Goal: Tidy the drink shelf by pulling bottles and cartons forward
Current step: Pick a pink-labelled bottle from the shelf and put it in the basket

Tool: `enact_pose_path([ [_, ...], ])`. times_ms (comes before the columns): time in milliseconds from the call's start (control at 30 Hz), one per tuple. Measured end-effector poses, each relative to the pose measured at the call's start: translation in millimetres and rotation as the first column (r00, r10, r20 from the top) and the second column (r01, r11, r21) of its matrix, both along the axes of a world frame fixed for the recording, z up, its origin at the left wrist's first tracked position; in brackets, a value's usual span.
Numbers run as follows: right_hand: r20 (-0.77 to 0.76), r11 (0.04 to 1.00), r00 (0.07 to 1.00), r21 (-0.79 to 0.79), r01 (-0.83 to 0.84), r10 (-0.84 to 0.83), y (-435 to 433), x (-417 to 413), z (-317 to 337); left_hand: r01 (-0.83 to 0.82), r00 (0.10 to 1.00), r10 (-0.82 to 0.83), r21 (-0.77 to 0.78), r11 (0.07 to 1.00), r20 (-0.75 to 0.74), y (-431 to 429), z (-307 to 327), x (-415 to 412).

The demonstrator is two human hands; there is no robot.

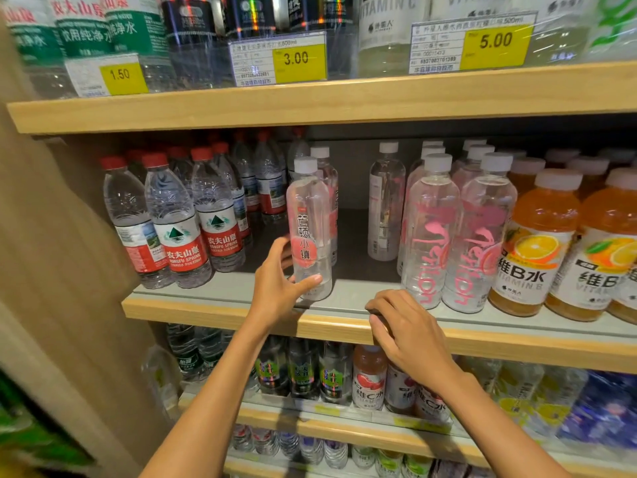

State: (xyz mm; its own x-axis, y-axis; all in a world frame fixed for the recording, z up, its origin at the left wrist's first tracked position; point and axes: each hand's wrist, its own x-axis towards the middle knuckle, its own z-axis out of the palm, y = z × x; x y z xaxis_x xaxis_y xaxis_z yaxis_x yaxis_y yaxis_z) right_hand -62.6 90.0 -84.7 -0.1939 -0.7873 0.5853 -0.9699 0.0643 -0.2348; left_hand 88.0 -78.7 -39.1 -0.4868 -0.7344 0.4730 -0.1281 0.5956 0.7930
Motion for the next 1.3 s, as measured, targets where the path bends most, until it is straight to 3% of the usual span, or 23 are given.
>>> enact_pose_path([
  [267, 0.005, 1.000, 1.000, -0.001, -0.002, 0.002, 1.3, -1.0, -0.6, -0.103, 0.995, 0.103, 0.001, 0.995, 0.002, -13.9, -3.1, -24.5],
  [600, 0.030, 0.999, 0.999, 0.029, -0.015, 0.014, 3.1, -0.6, 3.2, -0.042, 0.997, 0.037, 0.070, 0.997, 0.065, -31.1, -2.1, -32.4],
  [833, 0.057, 0.998, 0.997, 0.046, -0.049, 0.046, 7.7, -2.4, 6.1, -0.130, 0.988, 0.128, 0.024, 0.991, 0.086, -21.1, 1.9, -30.3],
  [900, 0.046, 0.997, 0.997, 0.052, -0.056, 0.054, 12.5, -4.7, 6.5, -0.263, 0.964, 0.265, -0.051, 0.963, 0.019, -6.8, 1.6, -27.5],
  [967, 0.030, 0.998, 0.999, 0.046, -0.046, 0.045, 18.3, -7.0, 5.2, -0.354, 0.934, 0.330, -0.224, 0.908, -0.140, 13.4, 0.2, -29.0],
  [1067, 0.040, 1.000, 0.999, 0.009, -0.025, 0.025, 25.2, -9.9, 3.1, -0.247, 0.962, 0.181, -0.380, 0.891, -0.203, 36.8, 5.3, -48.6],
  [1133, 0.058, 1.000, 0.998, -0.003, -0.022, 0.022, 26.4, -11.2, 2.5, -0.108, 0.992, 0.084, -0.295, 0.949, -0.091, 38.6, 11.0, -71.5],
  [1200, 0.076, 1.000, 0.997, -0.003, -0.022, 0.022, 25.9, -12.1, 2.5, -0.033, 0.999, 0.033, -0.055, 0.998, -0.012, 32.1, 18.5, -96.3],
  [1233, 0.082, 1.000, 0.996, -0.001, -0.020, 0.020, 25.2, -12.5, 2.3, 0.011, 1.000, -0.011, 0.062, 0.998, -0.010, 27.2, 23.2, -108.4],
  [1300, 0.094, 1.000, 0.995, 0.001, -0.018, 0.018, 24.1, -13.5, 1.8, 0.044, 0.999, -0.047, 0.152, 0.987, 0.014, 14.7, 31.2, -131.6],
])
